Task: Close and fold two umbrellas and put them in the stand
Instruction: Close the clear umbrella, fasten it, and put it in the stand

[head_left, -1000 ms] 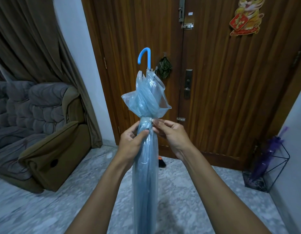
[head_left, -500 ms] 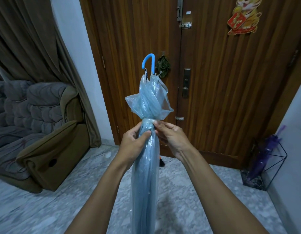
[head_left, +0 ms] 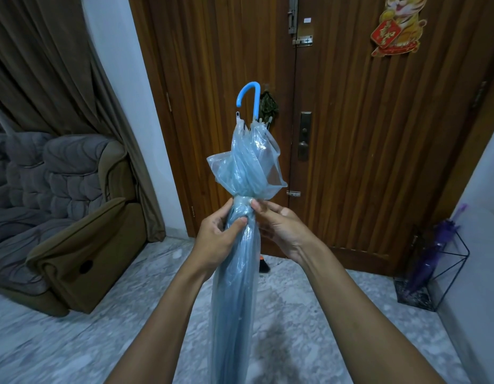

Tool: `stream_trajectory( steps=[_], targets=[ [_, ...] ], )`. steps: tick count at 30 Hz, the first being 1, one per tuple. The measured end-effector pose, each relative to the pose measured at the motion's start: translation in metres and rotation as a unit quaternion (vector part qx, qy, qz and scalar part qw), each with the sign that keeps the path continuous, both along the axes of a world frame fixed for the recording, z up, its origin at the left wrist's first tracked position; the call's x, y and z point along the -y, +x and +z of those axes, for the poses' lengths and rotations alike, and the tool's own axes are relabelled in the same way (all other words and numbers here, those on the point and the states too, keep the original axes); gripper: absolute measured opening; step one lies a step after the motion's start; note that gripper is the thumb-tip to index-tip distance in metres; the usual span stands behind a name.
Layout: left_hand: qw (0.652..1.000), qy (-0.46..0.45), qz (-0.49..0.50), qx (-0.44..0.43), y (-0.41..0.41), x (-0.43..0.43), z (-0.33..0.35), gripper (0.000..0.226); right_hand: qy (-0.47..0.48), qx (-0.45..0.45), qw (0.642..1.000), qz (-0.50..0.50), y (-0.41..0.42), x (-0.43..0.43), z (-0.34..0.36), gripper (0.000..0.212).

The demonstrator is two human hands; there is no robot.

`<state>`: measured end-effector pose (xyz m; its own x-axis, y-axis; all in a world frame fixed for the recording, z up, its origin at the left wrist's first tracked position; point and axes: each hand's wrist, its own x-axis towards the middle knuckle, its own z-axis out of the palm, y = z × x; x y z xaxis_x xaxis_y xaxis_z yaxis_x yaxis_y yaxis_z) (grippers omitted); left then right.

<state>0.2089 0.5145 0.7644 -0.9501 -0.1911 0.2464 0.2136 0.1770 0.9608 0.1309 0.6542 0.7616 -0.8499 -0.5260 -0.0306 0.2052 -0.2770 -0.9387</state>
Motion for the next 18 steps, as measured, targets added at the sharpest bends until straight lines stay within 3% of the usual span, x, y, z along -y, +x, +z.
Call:
stream_trajectory(
  steps=[4,18],
  targets=[
    [1.0,-0.005,-0.011,0.005,0.0023,-0.0037,-0.0008,0.052,-0.001,-0.015,1.0,0.026,-0.0003,-0.0041,-0.0037,0.041],
    [0.999,-0.046,-0.014,0.011,-0.0058,-0.0057,-0.0024,0.049,-0.008,-0.051,0.998,-0.04,-0.0044,0.0032,-0.0073,0.032]
  ],
)
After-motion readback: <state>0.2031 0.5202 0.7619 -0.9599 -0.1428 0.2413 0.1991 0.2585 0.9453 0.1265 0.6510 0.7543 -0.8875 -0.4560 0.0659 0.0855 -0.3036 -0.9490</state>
